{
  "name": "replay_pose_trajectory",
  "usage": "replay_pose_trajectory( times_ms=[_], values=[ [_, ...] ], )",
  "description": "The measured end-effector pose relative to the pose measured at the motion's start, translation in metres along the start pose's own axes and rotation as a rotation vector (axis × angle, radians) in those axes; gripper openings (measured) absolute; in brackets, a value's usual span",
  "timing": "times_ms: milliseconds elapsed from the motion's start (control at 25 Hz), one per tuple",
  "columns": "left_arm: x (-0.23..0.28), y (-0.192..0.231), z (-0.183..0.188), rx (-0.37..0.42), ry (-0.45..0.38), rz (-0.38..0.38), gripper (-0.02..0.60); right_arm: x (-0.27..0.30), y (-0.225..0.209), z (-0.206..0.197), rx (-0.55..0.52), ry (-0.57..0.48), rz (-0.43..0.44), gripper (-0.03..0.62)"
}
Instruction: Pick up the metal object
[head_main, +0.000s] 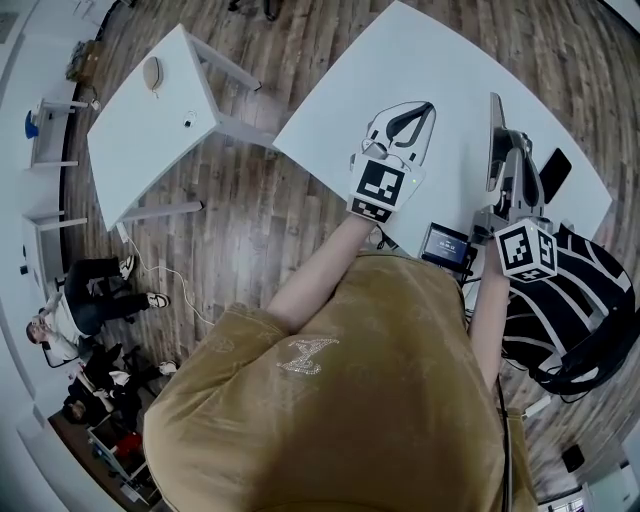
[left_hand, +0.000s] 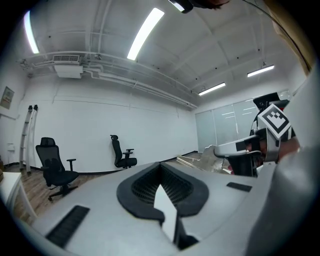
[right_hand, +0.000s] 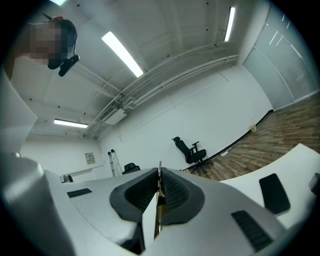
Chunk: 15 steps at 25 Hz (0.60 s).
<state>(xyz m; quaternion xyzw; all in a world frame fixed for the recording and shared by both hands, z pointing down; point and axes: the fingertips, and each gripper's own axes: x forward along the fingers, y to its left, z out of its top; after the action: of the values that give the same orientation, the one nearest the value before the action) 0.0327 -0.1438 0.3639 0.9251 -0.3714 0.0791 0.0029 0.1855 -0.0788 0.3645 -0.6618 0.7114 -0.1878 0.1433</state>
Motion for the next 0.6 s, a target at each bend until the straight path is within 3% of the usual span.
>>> replay_pose_trajectory(
  times_ms=[600],
  values=[
    [-0.003,0.001,0.017,-0.009,-0.032,-0.001,0.006,-0.010,0.015,0.023,-0.050,-0.081,0.015,0.028]
  ],
)
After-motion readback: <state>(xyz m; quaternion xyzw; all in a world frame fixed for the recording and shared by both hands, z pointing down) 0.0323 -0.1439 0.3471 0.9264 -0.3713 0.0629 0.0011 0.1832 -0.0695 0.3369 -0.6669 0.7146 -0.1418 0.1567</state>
